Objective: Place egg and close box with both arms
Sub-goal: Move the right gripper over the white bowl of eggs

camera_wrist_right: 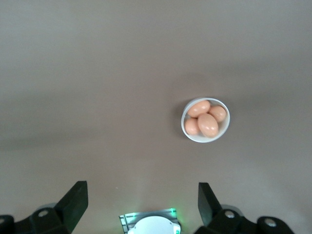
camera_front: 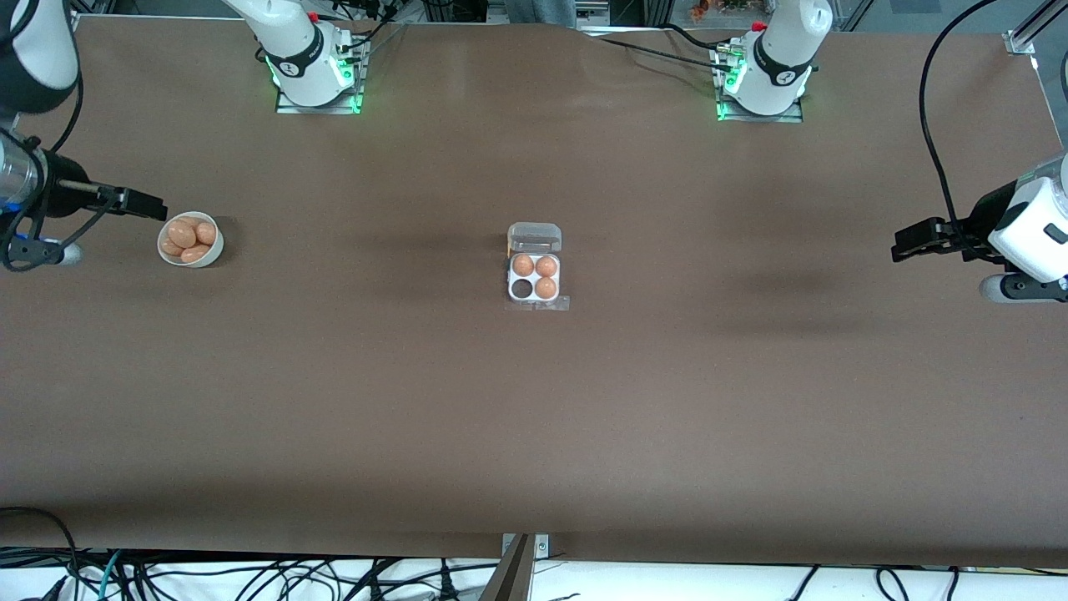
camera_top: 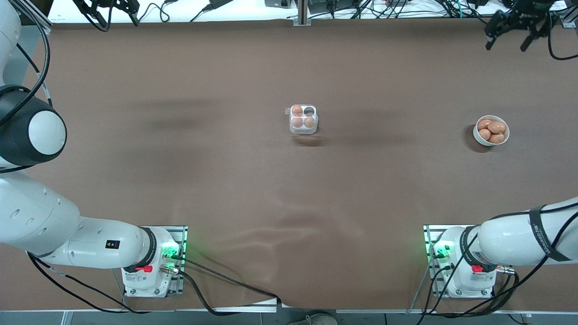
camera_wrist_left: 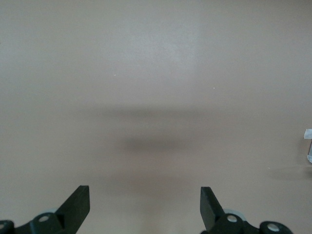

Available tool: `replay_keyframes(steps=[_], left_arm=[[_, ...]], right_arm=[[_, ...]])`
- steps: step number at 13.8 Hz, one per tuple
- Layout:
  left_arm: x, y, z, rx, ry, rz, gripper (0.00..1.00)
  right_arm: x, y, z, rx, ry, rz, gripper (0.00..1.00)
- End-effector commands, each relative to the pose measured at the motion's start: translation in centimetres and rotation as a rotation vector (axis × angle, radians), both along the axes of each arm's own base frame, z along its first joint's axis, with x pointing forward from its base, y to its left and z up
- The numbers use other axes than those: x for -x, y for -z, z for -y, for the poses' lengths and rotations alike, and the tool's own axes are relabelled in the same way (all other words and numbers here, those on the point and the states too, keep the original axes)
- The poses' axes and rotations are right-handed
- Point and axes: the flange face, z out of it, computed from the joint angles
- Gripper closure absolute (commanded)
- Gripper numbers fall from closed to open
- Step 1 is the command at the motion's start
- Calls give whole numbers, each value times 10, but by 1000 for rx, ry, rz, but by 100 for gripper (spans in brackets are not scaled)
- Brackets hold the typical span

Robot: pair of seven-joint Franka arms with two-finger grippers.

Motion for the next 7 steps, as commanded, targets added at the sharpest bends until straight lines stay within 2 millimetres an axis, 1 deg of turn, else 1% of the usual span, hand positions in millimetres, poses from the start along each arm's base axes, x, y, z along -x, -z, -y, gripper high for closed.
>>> replay_keyframes(steps=[1, 2, 3, 4, 5, 6, 7], left_arm=[[-1, -5, -3, -20, 23, 8, 0], [-1, -5, -2, -19, 23, 8, 0], [-1, -5, -3, -19, 21, 8, 0], [-1, -5, -2, -19, 22, 8, 0], [-1, -5, -2, -19, 23, 6, 0], [-1, -5, -3, -19, 21, 8, 0], [-1, -5, -3, -19, 21, 8, 0]], right_arm=[[16, 33, 18, -5, 0, 12, 0], [23, 49, 22, -5, 4, 23, 0], [30, 64, 32, -8, 10, 34, 0], [38, 79, 44, -20, -15, 55, 0], [48, 96, 51, -34, -55, 82, 0], [60, 113, 69, -41, -71, 113, 0], [69, 132, 76, -52, -116, 136, 0]])
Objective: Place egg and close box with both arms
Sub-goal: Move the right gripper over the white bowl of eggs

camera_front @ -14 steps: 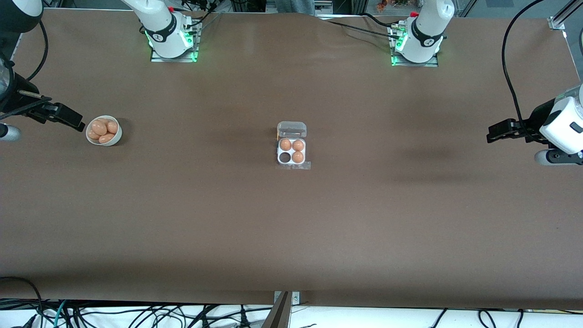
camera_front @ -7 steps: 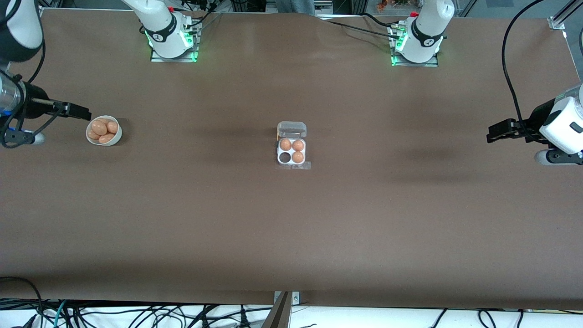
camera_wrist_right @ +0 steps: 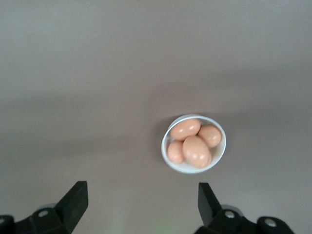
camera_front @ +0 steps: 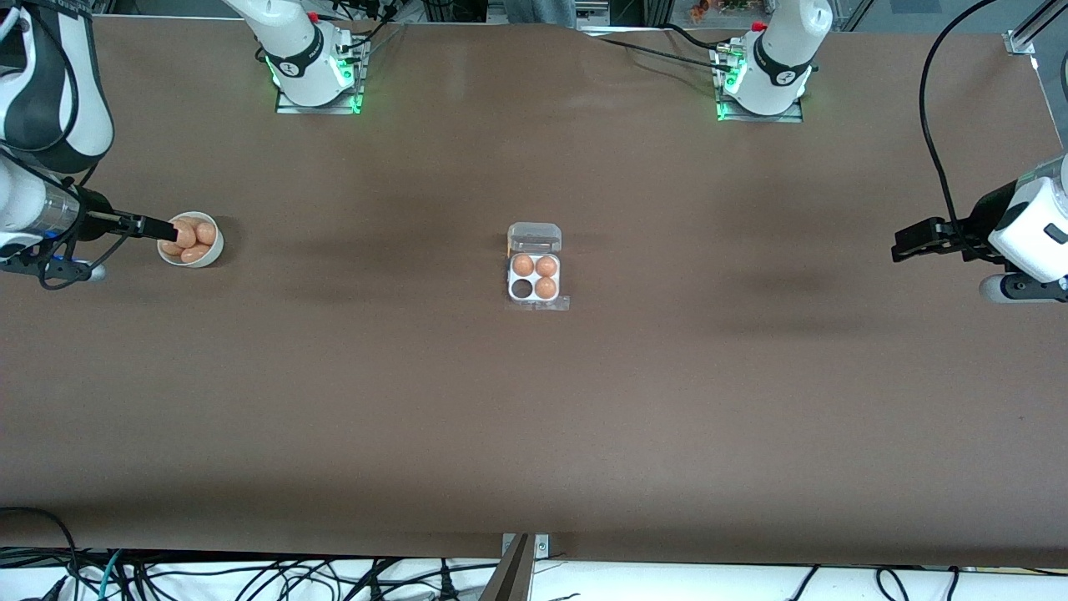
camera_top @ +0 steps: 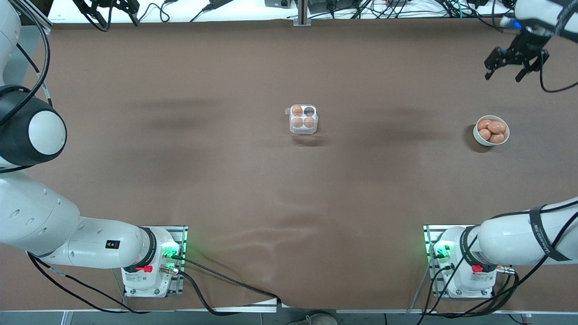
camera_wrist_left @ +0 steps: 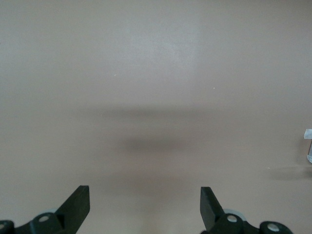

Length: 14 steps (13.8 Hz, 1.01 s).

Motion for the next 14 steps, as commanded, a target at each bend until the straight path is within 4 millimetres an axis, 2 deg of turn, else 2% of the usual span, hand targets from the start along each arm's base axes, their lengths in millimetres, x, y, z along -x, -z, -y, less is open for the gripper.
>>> replay_keyframes(steps=[1, 4, 8, 12, 14], left_arm=[[-1, -5, -2, -19, 23, 8, 0], [-1, -5, -2, -19, 23, 8, 0], [-1, -5, -2, -17, 23, 8, 0], [-1, -5, -3, -17, 21, 8, 0], [-1, -5, -2, -17, 23, 8, 0]], right_arm=[[43, 36, 24, -32, -115, 68, 0], [63, 81, 51, -75, -258, 14, 0], [58, 117, 54, -71, -319, -33, 0], [32, 133, 52, -51, -408, -46, 0], [31, 136, 52, -56, -423, -55, 0]])
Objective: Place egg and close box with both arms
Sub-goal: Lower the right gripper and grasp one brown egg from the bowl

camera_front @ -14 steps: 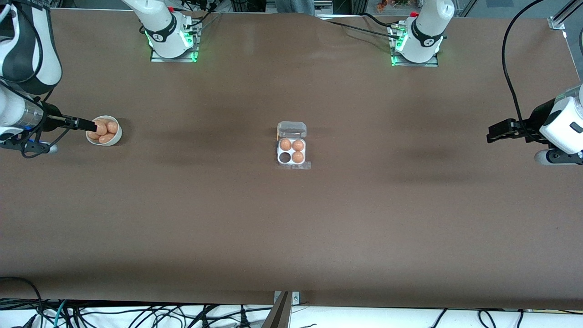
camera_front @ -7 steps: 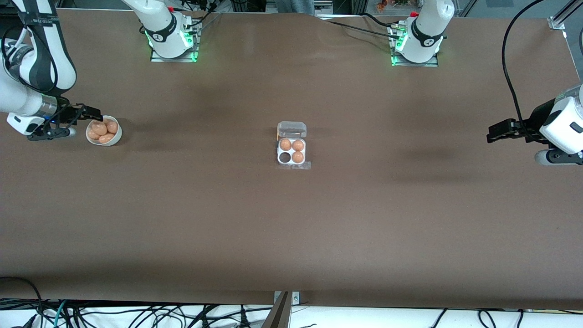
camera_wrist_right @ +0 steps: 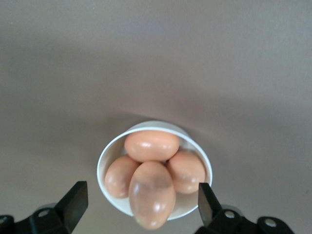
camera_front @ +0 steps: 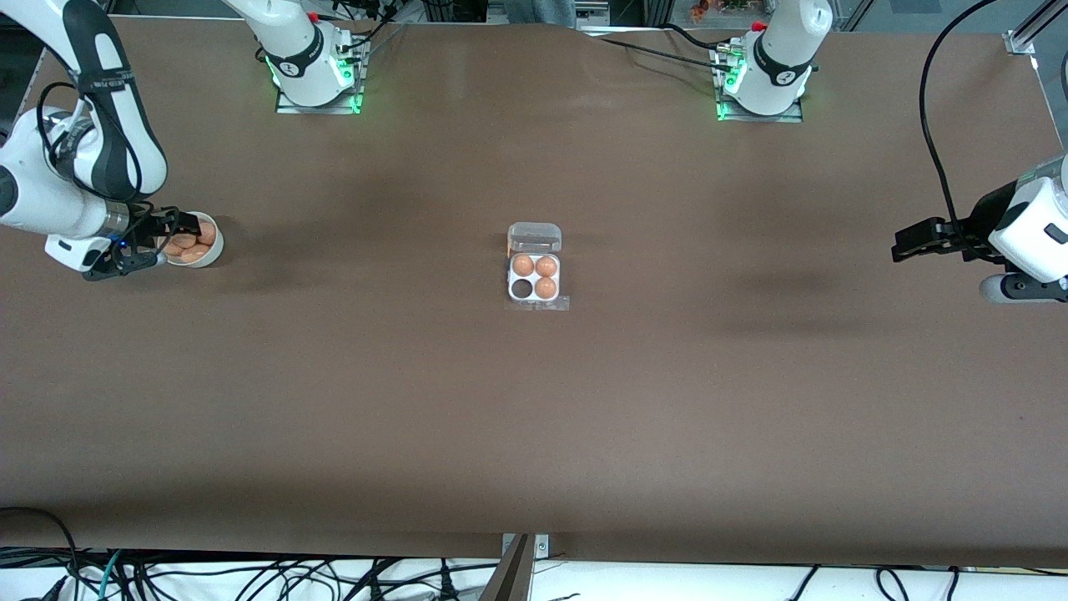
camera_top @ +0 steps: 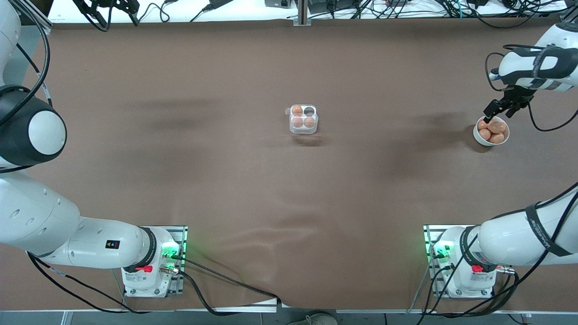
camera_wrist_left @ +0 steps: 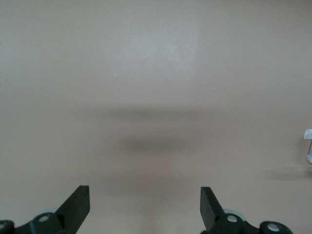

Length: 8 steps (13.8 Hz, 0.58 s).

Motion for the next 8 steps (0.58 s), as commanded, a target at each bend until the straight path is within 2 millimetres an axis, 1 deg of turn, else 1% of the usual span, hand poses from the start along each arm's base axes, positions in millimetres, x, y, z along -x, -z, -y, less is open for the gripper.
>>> replay_keyframes(steps=[1, 2, 3, 6, 8], left_arm=[[-1, -5, -2, -17, 23, 6, 0], [-1, -5, -2, -17, 23, 8, 0], [-1, -5, -2, -17, 23, 8, 0], [-1, -5, -2, -19, 21, 8, 0], [-1, -5, -2, -19, 21, 8, 0]], right_arm=[[-8, 0, 3, 0, -33, -7, 5], [-7, 1, 3, -1, -33, -12, 10], [-6, 5, 3, -3, -32, -27, 11], [3, 9, 2, -23, -22, -91, 11], [5, 12, 3, -26, -25, -107, 11]])
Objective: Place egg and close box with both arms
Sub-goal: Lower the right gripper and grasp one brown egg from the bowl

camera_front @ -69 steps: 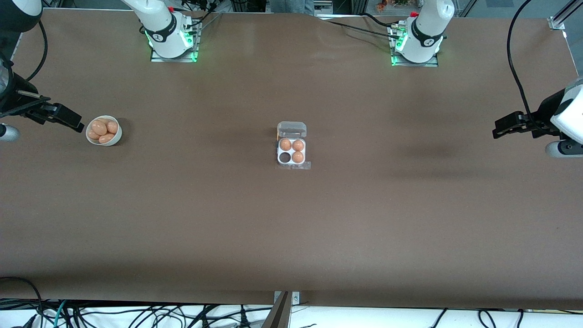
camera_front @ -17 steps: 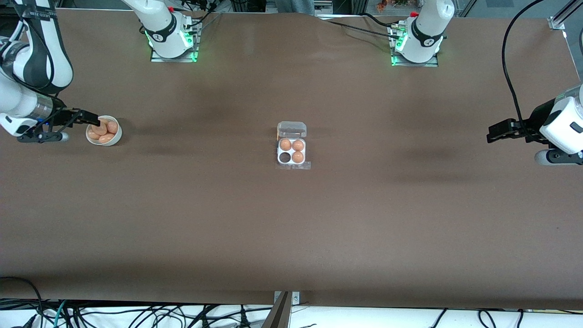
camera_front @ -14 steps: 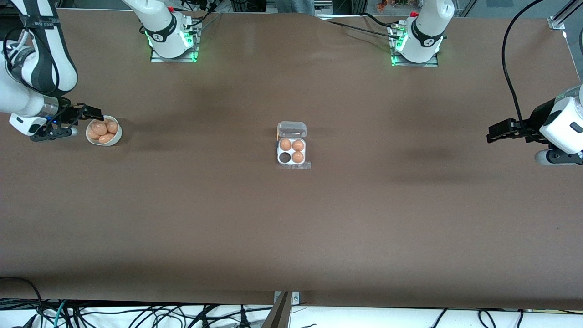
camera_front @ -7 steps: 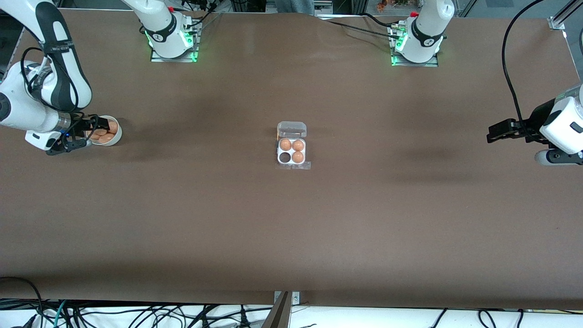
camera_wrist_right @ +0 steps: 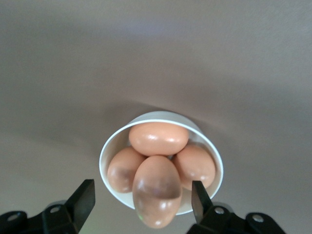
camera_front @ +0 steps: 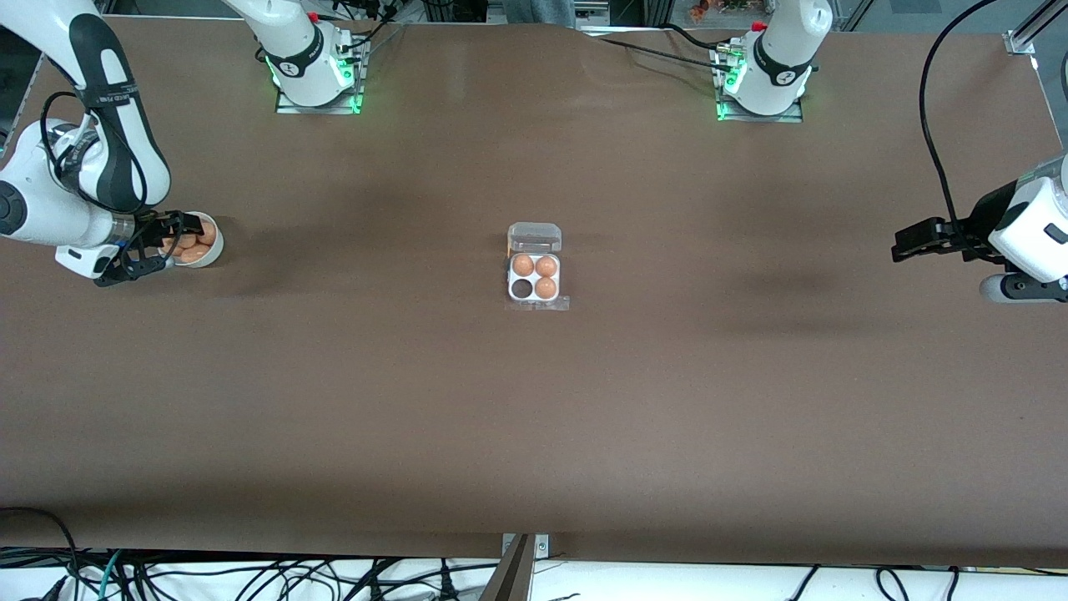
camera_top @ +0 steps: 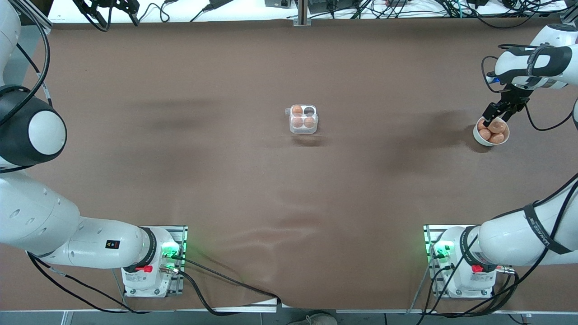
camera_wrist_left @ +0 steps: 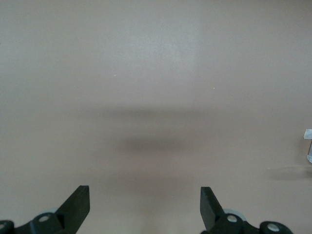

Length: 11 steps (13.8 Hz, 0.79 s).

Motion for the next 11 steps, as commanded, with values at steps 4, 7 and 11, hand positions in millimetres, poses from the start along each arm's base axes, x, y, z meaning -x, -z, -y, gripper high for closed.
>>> replay_keyframes(steps=[4, 7, 11], left_arm=[[-1, -5, -3, -19, 20, 6, 0], [-1, -5, -2, -19, 21, 8, 0], [-1, -5, -2, -19, 21, 8, 0]], right_arm=[[-4, 11, 9, 1, -19, -42, 23], [-6, 11, 9, -1, -10, -73, 35], [-16, 11, 13, -2, -11, -121, 42]])
